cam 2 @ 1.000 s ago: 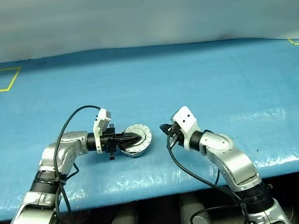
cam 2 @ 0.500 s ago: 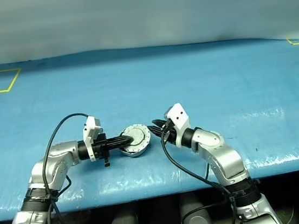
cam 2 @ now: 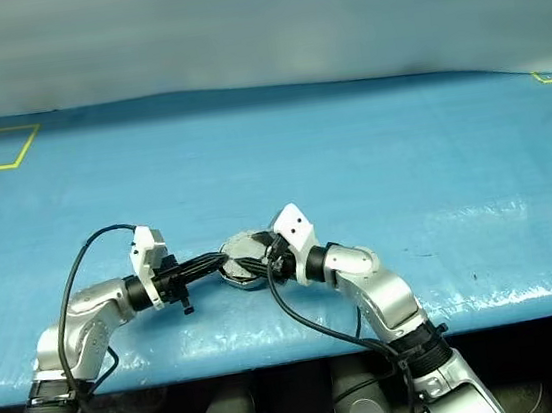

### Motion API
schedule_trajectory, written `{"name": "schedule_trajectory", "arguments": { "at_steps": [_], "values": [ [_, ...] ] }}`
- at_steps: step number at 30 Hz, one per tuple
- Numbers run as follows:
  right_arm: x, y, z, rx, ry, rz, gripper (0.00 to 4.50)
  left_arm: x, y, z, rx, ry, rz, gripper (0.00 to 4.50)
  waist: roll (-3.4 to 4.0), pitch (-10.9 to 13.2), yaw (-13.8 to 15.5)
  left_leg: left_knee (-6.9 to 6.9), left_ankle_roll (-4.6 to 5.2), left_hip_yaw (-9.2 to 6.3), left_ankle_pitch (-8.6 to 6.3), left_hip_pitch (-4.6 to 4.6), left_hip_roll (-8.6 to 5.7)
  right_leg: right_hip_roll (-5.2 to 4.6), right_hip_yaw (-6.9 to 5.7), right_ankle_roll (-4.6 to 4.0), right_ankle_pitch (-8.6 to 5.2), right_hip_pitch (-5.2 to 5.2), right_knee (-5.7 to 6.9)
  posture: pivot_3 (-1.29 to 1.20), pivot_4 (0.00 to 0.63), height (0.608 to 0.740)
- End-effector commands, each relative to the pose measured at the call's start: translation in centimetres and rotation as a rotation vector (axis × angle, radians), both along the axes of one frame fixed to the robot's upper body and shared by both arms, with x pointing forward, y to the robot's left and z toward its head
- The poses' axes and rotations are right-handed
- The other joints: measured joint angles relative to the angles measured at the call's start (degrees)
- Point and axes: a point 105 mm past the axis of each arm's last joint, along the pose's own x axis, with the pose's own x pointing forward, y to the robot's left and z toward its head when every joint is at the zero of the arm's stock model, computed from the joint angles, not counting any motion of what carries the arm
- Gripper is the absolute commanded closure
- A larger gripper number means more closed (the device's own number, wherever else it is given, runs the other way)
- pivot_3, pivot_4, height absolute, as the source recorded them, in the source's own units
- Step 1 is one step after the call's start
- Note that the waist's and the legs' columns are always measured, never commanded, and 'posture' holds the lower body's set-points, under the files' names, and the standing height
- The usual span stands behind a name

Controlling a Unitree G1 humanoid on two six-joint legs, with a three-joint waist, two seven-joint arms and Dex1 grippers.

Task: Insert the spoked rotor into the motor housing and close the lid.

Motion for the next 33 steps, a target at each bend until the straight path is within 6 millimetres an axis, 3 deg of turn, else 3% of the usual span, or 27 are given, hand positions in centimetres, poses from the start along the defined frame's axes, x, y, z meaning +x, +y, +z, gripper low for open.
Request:
{"name": "schedule_trajectory", "arguments": {
  "at_steps": [1,9,12,15,25,31,33],
  "values": [
    [0.3,0.4,0.6,-0.003,-0.051,0.014,1.59,-0.2,0.1,1.4,-0.023,-0.053,0.006,4.5,0.0,0.0,0.0,0.0,0.0,0.0,0.0,0.0,0.0,0.0,0.0,0.0,0.0,0.0,0.0,0.0,0.15,0.74],
    [0.7,0.6,0.3,-0.037,-0.086,0.021,1.59,-0.7,0.5,0.9,-0.027,-0.041,0.044,4.5,0.0,0.0,-0.1,-0.01,0.0,0.01,0.0,0.0,0.0,0.0,0.0,-0.01,0.0,-0.01,0.01,0.0,0.15,0.74],
    [0.4,0.7,0.3,-0.041,-0.087,0.047,0.99,-0.9,0.6,0.6,-0.031,-0.034,0.06,4.5,0.0,0.0,-0.1,-0.02,0.0,0.01,0.0,0.0,0.0,0.0,0.0,-0.01,0.0,-0.01,0.01,0.0,0.15,0.74],
    [0.4,0.7,0.3,-0.045,-0.105,0.042,0.02,-0.9,0.8,0.5,-0.04,-0.03,0.082,4.5,0.0,0.0,-0.1,-0.02,0.0,0.01,0.0,0.01,0.0,0.0,0.0,-0.01,-0.01,-0.01,0.01,0.0,0.15,0.74],
    [0.8,1.0,-0.7,-0.082,-0.092,0.02,0.02,-1.4,1.2,0.1,-0.066,-0.02,0.134,4.5,0.0,0.0,-0.1,-0.02,0.0,0.02,0.0,0.01,0.01,0.0,0.0,-0.02,-0.01,-0.03,0.01,0.0,0.15,0.74],
    [0.6,1.2,-0.5,-0.093,-0.098,0.025,1.49,-1.4,1.8,0.2,-0.074,-0.035,0.181,4.5,0.0,0.0,-0.1,-0.02,0.0,0.02,0.0,0.02,0.01,0.0,0.0,-0.02,-0.01,-0.02,0.01,0.0,0.15,0.74],
    [0.4,1.4,-0.2,-0.082,-0.099,0.042,1.49,-1.6,1.8,0.1,-0.076,-0.032,0.187,4.5,0.0,0.0,-0.1,-0.02,0.0,0.02,0.0,0.02,0.01,0.0,0.0,-0.02,-0.01,-0.02,0.01,0.0,0.15,0.74]
  ]
}}
